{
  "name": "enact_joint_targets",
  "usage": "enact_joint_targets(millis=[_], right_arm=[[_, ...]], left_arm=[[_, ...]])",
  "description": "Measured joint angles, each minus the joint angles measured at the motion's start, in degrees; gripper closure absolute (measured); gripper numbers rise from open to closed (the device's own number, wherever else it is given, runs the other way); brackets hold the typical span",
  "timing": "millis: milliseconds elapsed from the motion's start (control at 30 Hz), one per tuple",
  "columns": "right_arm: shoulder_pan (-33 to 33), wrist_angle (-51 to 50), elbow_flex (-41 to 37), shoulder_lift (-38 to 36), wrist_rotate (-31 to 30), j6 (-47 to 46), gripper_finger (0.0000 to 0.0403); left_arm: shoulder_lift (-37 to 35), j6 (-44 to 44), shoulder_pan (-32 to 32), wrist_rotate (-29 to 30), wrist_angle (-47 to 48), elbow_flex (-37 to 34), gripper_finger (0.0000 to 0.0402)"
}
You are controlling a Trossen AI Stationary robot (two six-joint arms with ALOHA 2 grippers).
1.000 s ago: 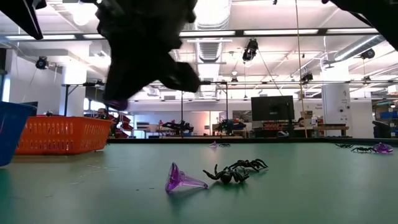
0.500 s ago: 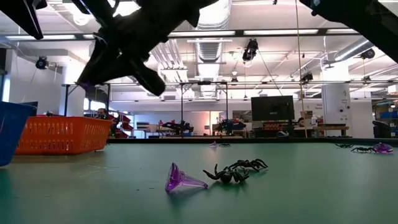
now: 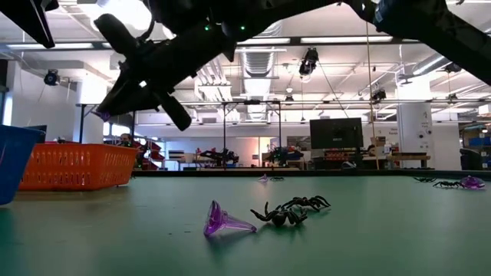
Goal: Sort Halloween decoration
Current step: Put the violet witch hat toy into the orange bin, then put the black spider toy into the blue bin
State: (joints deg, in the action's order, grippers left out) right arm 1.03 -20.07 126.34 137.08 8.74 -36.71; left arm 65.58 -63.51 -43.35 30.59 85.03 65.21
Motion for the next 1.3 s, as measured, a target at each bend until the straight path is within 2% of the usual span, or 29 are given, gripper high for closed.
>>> enact_joint_targets(millis=[500, 833, 933, 1067, 1300], right_arm=[[1.6, 1.6, -0.4, 0.8, 1.0, 3.2, 0.0385], [1.1, 1.0, -0.5, 2.1, 2.5, 0.1, 0.0309], [1.1, -2.7, -0.1, 0.7, 4.4, -0.1, 0.0292], [1.1, -13.2, 2.2, -3.2, 5.1, 2.4, 0.0283], [0.5, -32.2, 3.9, -10.5, 3.1, 8.8, 0.0282]], left_arm=[[0.0, 0.0, 0.0, 0.0, -1.3, 0.0, 0.0322], [0.0, 0.0, 0.0, 0.3, -1.3, 0.0, 0.0320], [0.0, 0.0, 0.1, 1.7, -1.3, 0.0, 0.0312], [0.0, 0.0, 1.1, 4.6, -0.2, -0.1, 0.0291], [0.0, -0.8, 9.1, 9.6, 3.9, -1.0, 0.0261]])
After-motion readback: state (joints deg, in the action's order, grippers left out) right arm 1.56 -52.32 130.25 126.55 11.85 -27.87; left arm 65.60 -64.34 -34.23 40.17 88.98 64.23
